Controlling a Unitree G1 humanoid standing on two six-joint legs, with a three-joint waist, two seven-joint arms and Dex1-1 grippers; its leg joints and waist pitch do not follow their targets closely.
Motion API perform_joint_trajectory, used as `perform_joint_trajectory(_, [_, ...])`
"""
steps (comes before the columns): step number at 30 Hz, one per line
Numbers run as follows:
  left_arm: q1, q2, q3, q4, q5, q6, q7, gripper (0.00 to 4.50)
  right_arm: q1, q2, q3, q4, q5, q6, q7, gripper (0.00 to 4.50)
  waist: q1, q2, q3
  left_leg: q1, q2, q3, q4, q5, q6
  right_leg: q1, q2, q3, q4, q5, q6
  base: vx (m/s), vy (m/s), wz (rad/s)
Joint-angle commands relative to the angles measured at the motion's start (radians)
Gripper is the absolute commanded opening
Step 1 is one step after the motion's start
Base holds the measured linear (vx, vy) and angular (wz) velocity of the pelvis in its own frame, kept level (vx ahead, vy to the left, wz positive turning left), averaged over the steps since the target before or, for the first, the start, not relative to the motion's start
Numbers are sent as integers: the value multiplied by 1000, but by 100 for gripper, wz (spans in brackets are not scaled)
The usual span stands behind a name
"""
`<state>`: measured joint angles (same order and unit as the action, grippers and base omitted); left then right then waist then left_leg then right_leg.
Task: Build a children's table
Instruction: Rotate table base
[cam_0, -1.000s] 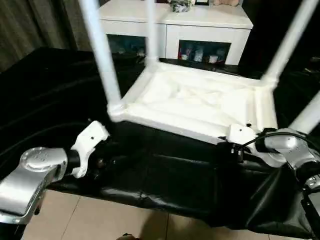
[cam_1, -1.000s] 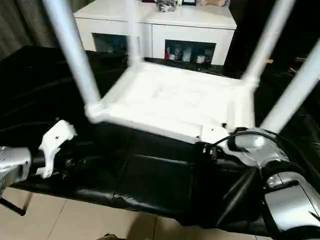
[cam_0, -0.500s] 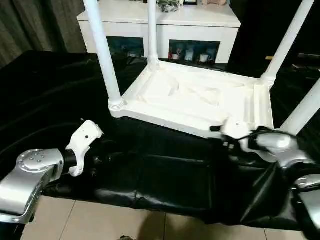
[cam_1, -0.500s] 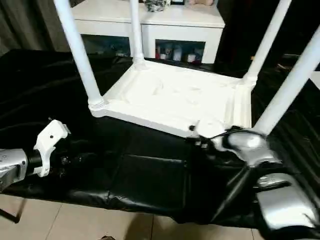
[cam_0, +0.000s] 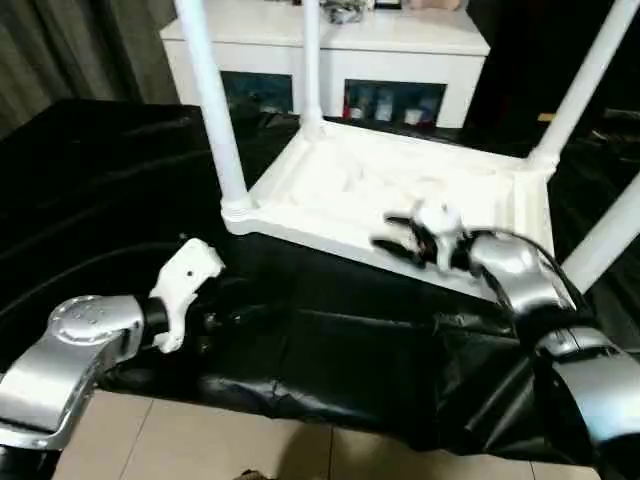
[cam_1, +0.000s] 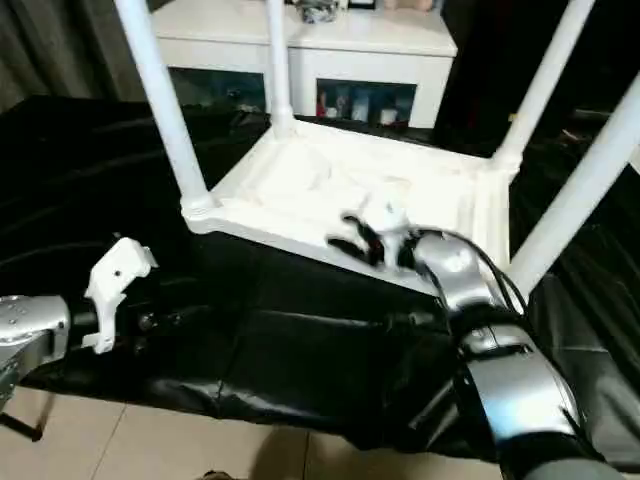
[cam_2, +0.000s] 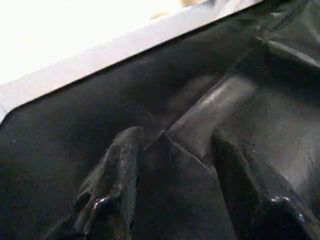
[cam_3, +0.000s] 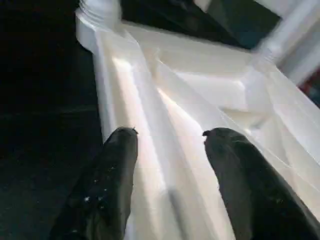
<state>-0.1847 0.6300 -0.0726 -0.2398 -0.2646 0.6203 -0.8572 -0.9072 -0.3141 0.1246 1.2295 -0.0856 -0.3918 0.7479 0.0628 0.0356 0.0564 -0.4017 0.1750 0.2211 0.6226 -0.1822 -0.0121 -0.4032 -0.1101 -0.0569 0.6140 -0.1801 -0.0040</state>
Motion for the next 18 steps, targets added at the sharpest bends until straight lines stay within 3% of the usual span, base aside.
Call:
perform_joint_trajectory(1, [-25, -4, -17, 9, 11, 2, 5, 251, -26, 11, 29, 14, -42, 67, -9, 236, -2, 5, -67, 38, 52, -37, -93, -342, -17, 24, -33, 33, -59, -252, -247, 0, 0, 0])
perform_joint_trajectory(8, [-49, -9, -41, 18, 7, 10, 2, 251, -78, 39, 76, 60, -77, 215, 117, 236, -3, 2, -70, 34, 54, -37, -91, -318, -12, 28, -33, 33, -53, -206, -257, 0, 0, 0])
perform_joint_trajectory(12, [-51, -9, -46, 19, 8, 11, 1, 251, -99, 40, 90, 73, -105, 243, 108, 236, -2, 2, -69, 34, 56, -37, -91, -311, -13, 26, -34, 32, -51, -206, -267, 0, 0, 0])
perform_joint_trajectory(16, [-52, -6, -50, 23, 10, 10, 1, 251, -111, 38, 107, 82, -131, 269, 114, 236, 0, 1, -67, 37, 56, -36, -92, -327, -22, 24, -36, 34, -54, -234, -255, 0, 0, 0])
perform_joint_trajectory(18, [-52, -5, -51, 23, 9, 11, 1, 251, -114, 38, 113, 84, -138, 275, 122, 209, 0, -1, -68, 36, 56, -36, -92, -324, -23, 24, -37, 34, -54, -233, -254, 0, 0, 0])
